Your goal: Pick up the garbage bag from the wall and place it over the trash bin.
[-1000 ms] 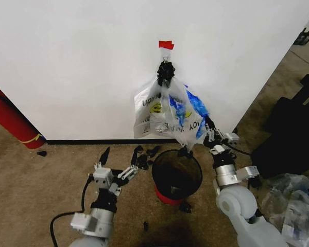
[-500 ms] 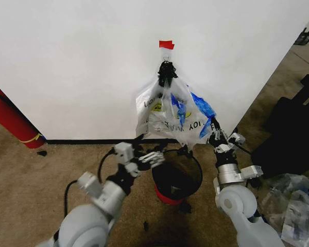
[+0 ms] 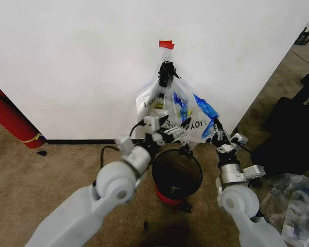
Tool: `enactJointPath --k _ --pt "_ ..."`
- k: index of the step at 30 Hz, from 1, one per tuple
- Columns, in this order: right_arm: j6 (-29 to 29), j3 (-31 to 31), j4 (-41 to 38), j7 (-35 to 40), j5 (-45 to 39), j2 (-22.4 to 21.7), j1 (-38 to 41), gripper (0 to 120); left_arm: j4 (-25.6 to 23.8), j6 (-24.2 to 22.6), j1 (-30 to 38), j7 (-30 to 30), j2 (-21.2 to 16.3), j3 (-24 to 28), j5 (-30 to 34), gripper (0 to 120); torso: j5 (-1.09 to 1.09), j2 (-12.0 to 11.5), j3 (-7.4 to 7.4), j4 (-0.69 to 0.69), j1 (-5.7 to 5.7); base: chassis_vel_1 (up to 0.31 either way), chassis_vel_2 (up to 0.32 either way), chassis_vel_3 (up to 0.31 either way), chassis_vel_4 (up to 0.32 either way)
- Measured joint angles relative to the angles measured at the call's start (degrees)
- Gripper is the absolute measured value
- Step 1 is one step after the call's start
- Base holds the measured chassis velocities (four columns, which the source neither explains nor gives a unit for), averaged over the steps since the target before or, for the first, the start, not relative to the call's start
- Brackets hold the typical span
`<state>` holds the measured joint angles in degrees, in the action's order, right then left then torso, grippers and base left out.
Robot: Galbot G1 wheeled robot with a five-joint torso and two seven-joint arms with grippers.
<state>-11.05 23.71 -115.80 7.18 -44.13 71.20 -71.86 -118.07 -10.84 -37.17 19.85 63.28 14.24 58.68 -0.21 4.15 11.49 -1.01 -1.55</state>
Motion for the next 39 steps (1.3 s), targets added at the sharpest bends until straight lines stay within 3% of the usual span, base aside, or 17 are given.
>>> enactJointPath --k 17,30,33,39 --pt "0.0 0.1 -0.7 -0.3 0.4 -0.9 -0.5 0 12.7 2.0 6.2 -1.0 6.6 2.2 0.2 86 0.0 0.0 0.0 0.02 0.0 0.0 0.0 0.0 0.0" --pt "0.0 0.3 -1.4 -0.8 0.1 -1.3 -0.8 0 17.1 3.5 7.3 -1.4 6.7 1.2 0.7 78 0.0 0.0 0.0 0.03 0.0 0.0 0.0 0.0 0.0" --pt "0.0 0.3 -1.4 -0.8 0.0 -1.4 -0.8 0 17.6 3.6 7.6 -1.5 7.0 1.3 0.8 70 -0.01 0.0 -0.01 0.02 0.01 0.0 0.0 0.0 0.0" --pt "0.0 0.2 -1.4 -0.8 -0.2 -1.5 -0.8 0 19.7 3.9 8.9 -2.2 7.3 2.6 0.6 43 -0.01 0.0 -0.01 0.02 0.0 0.0 0.0 0.0 0.0"
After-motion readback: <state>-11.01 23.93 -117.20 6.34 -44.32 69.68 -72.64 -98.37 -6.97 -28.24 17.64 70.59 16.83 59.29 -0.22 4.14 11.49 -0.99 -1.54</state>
